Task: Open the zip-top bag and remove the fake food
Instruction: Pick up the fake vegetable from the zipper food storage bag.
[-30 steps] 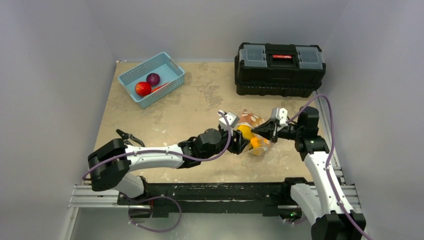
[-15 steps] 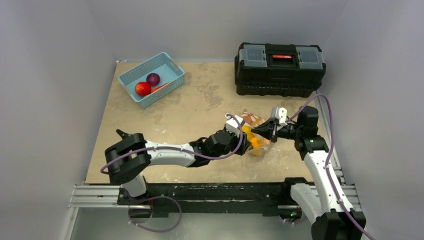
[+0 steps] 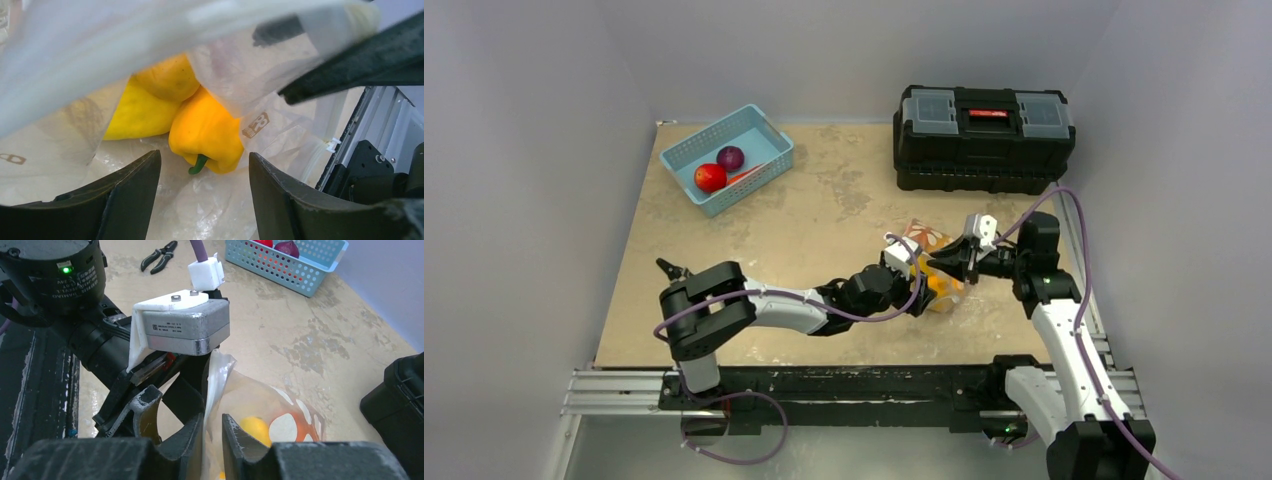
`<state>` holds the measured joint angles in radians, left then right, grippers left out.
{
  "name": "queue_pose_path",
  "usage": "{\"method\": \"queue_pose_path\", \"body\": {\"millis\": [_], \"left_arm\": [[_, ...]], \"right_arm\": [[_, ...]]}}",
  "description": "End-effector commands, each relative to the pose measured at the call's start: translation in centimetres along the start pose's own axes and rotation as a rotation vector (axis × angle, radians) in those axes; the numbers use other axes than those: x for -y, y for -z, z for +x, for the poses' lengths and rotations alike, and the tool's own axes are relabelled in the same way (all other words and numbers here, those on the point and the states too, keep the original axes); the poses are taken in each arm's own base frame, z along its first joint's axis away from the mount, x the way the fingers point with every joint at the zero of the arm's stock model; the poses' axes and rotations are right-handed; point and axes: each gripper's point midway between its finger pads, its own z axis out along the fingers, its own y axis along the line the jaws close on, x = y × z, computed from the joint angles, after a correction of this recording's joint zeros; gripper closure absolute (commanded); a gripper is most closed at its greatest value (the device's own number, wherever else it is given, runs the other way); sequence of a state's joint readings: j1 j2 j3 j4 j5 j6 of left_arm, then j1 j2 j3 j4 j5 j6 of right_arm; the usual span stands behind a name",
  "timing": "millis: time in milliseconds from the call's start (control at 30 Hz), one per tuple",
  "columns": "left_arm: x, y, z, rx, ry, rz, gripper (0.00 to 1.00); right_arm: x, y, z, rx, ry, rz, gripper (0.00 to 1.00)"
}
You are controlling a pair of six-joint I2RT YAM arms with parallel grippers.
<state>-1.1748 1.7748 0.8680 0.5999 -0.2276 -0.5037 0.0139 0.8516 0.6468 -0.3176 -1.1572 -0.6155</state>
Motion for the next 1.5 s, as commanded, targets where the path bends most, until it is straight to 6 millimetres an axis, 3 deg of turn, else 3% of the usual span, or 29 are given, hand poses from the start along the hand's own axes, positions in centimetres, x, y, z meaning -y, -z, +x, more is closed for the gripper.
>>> {"method": "queue_pose_path", "body": {"millis": [0,400,600,767,833,933,1067,1267,1467], "left_arm": [[1.5,-0.6,-1.5,0.067,-0.026,0.08,0.34],[0.1,-1.4,0.0,0.029,-0.11,0.114,0.33],[0.4,-1.4,0.5,0.025,-0.192,0.162,0.32],[1.0,-1.4,1.3,0.023,-0.252,0.221,0.31],[1.0,-1.5,1.6,0.016,-0.277,0.235,0.31],[0.7,-1.7,1.9,0.009,-0.313,0.227,0.31],[0.5,-1.9,2.3,-0.002,-0.338,0.224,0.31],[0.6,-2.0,2.4,0.006,-0.353,0.235,0.3],[0.7,-2.0,2.4,0.011,-0.379,0.237,0.28]], "right_arm": [[0.7,0.5,-1.2,-0.003,0.077,0.013,0.75],[1.1,3.0,-3.2,-0.011,0.13,0.06,0.32],[2.9,4.3,-3.7,-0.041,0.157,0.152,0.26],[8.2,6.7,-2.2,-0.12,0.074,0.462,0.35],[9.8,7.4,-0.7,-0.154,0.035,0.549,0.44],[10.5,7.5,2.0,-0.229,0.01,0.556,0.62],[10.4,6.9,4.6,-0.3,-0.022,0.495,0.79],[8.9,5.7,8.8,-0.442,-0.019,0.39,0.82],[7.0,4.9,11.7,-0.541,-0.034,0.276,0.83]]}}
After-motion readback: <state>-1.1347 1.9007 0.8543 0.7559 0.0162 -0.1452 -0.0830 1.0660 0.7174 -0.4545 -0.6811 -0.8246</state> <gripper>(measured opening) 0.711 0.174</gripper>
